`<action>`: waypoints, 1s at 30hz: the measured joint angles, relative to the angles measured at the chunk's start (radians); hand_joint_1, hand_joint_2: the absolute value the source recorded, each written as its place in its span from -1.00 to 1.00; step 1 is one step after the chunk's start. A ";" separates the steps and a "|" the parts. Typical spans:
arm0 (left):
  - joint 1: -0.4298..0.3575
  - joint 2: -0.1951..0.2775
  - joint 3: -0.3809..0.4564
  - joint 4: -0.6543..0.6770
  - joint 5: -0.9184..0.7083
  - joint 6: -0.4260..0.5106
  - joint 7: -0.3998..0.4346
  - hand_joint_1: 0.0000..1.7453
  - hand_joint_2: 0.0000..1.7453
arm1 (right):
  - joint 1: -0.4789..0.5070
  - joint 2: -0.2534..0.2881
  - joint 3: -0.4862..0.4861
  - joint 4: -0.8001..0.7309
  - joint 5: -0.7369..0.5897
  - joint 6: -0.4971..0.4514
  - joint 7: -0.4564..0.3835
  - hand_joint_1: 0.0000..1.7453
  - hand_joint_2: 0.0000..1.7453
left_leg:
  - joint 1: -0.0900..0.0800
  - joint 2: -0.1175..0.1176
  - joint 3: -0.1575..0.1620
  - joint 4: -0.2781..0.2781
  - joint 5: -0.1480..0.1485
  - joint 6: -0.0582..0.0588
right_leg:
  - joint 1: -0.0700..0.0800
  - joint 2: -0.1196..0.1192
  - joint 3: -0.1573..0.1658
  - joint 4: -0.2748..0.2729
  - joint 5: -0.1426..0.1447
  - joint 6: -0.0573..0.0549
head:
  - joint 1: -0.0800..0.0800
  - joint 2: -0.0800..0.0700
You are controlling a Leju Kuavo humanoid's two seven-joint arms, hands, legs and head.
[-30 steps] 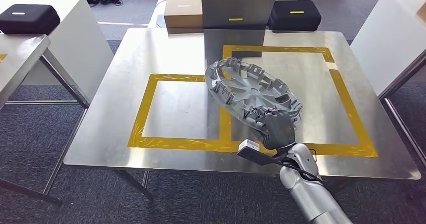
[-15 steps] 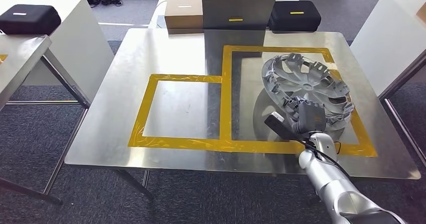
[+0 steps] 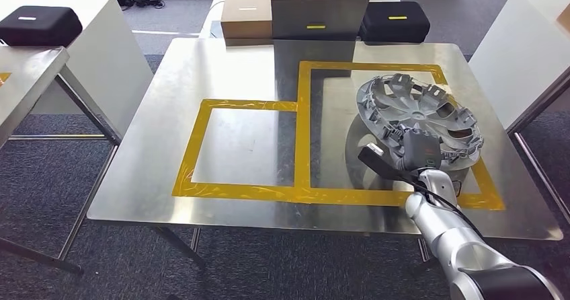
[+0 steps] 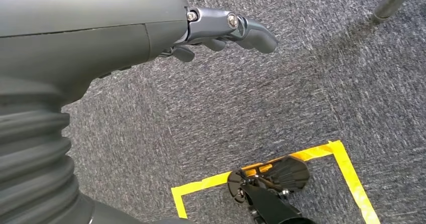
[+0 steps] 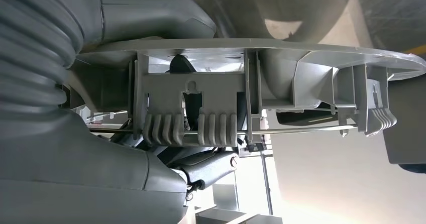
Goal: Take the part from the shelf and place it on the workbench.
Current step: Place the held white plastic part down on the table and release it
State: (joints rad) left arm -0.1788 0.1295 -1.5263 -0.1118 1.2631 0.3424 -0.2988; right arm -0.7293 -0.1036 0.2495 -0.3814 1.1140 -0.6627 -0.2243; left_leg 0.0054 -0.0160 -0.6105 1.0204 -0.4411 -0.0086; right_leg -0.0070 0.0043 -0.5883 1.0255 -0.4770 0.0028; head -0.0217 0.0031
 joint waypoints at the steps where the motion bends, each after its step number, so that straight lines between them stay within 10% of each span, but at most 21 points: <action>1: -0.002 0.000 0.000 0.000 0.000 0.000 0.000 -1.00 1.00 | -0.004 0.004 0.000 0.002 0.006 0.003 0.000 1.00 1.00 | 0.000 0.000 0.000 0.000 0.000 0.000 | 0.000 0.000 0.000 0.000 0.000 0.000 | 0.000 0.000; 14: -0.006 -0.002 0.000 0.000 0.012 0.003 -0.009 -1.00 1.00 | -0.041 0.086 0.011 0.014 0.070 0.043 0.017 1.00 1.00 | 0.000 0.001 0.001 0.000 0.000 0.000 | 0.001 0.002 0.000 0.000 0.000 0.000 | 0.000 0.000; 18: -0.007 -0.002 0.000 0.000 0.016 0.006 -0.014 -1.00 1.00 | -0.052 0.110 0.018 0.017 0.077 0.054 0.014 -1.00 1.00 | 0.000 0.001 0.001 0.000 0.000 0.000 | 0.000 0.002 0.000 0.000 0.000 0.000 | 0.000 0.000; 22: -0.007 -0.002 0.000 0.000 0.017 0.007 -0.015 -1.00 -1.00 | -0.058 0.127 0.020 0.020 0.079 0.061 0.017 -1.00 1.00 | 0.000 0.001 0.001 0.000 0.000 0.000 | 0.000 0.001 0.000 0.000 0.000 0.000 | 0.000 0.000; 30: -0.007 -0.003 0.000 0.000 0.019 0.001 0.006 -1.00 -1.00 | -0.057 0.136 0.017 0.025 0.032 0.095 -0.009 -1.00 1.00 | 0.000 0.001 0.000 0.000 0.000 0.000 | 0.000 0.001 -0.001 0.000 0.000 0.000 | 0.000 0.000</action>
State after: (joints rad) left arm -0.1863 0.1269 -1.5263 -0.1118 1.2824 0.3430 -0.2926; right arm -0.7868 0.0321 0.2661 -0.3566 1.1456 -0.5676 -0.2335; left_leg 0.0055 -0.0151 -0.6101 1.0204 -0.4406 -0.0084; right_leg -0.0069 0.0055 -0.5888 1.0255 -0.4767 0.0030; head -0.0217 0.0031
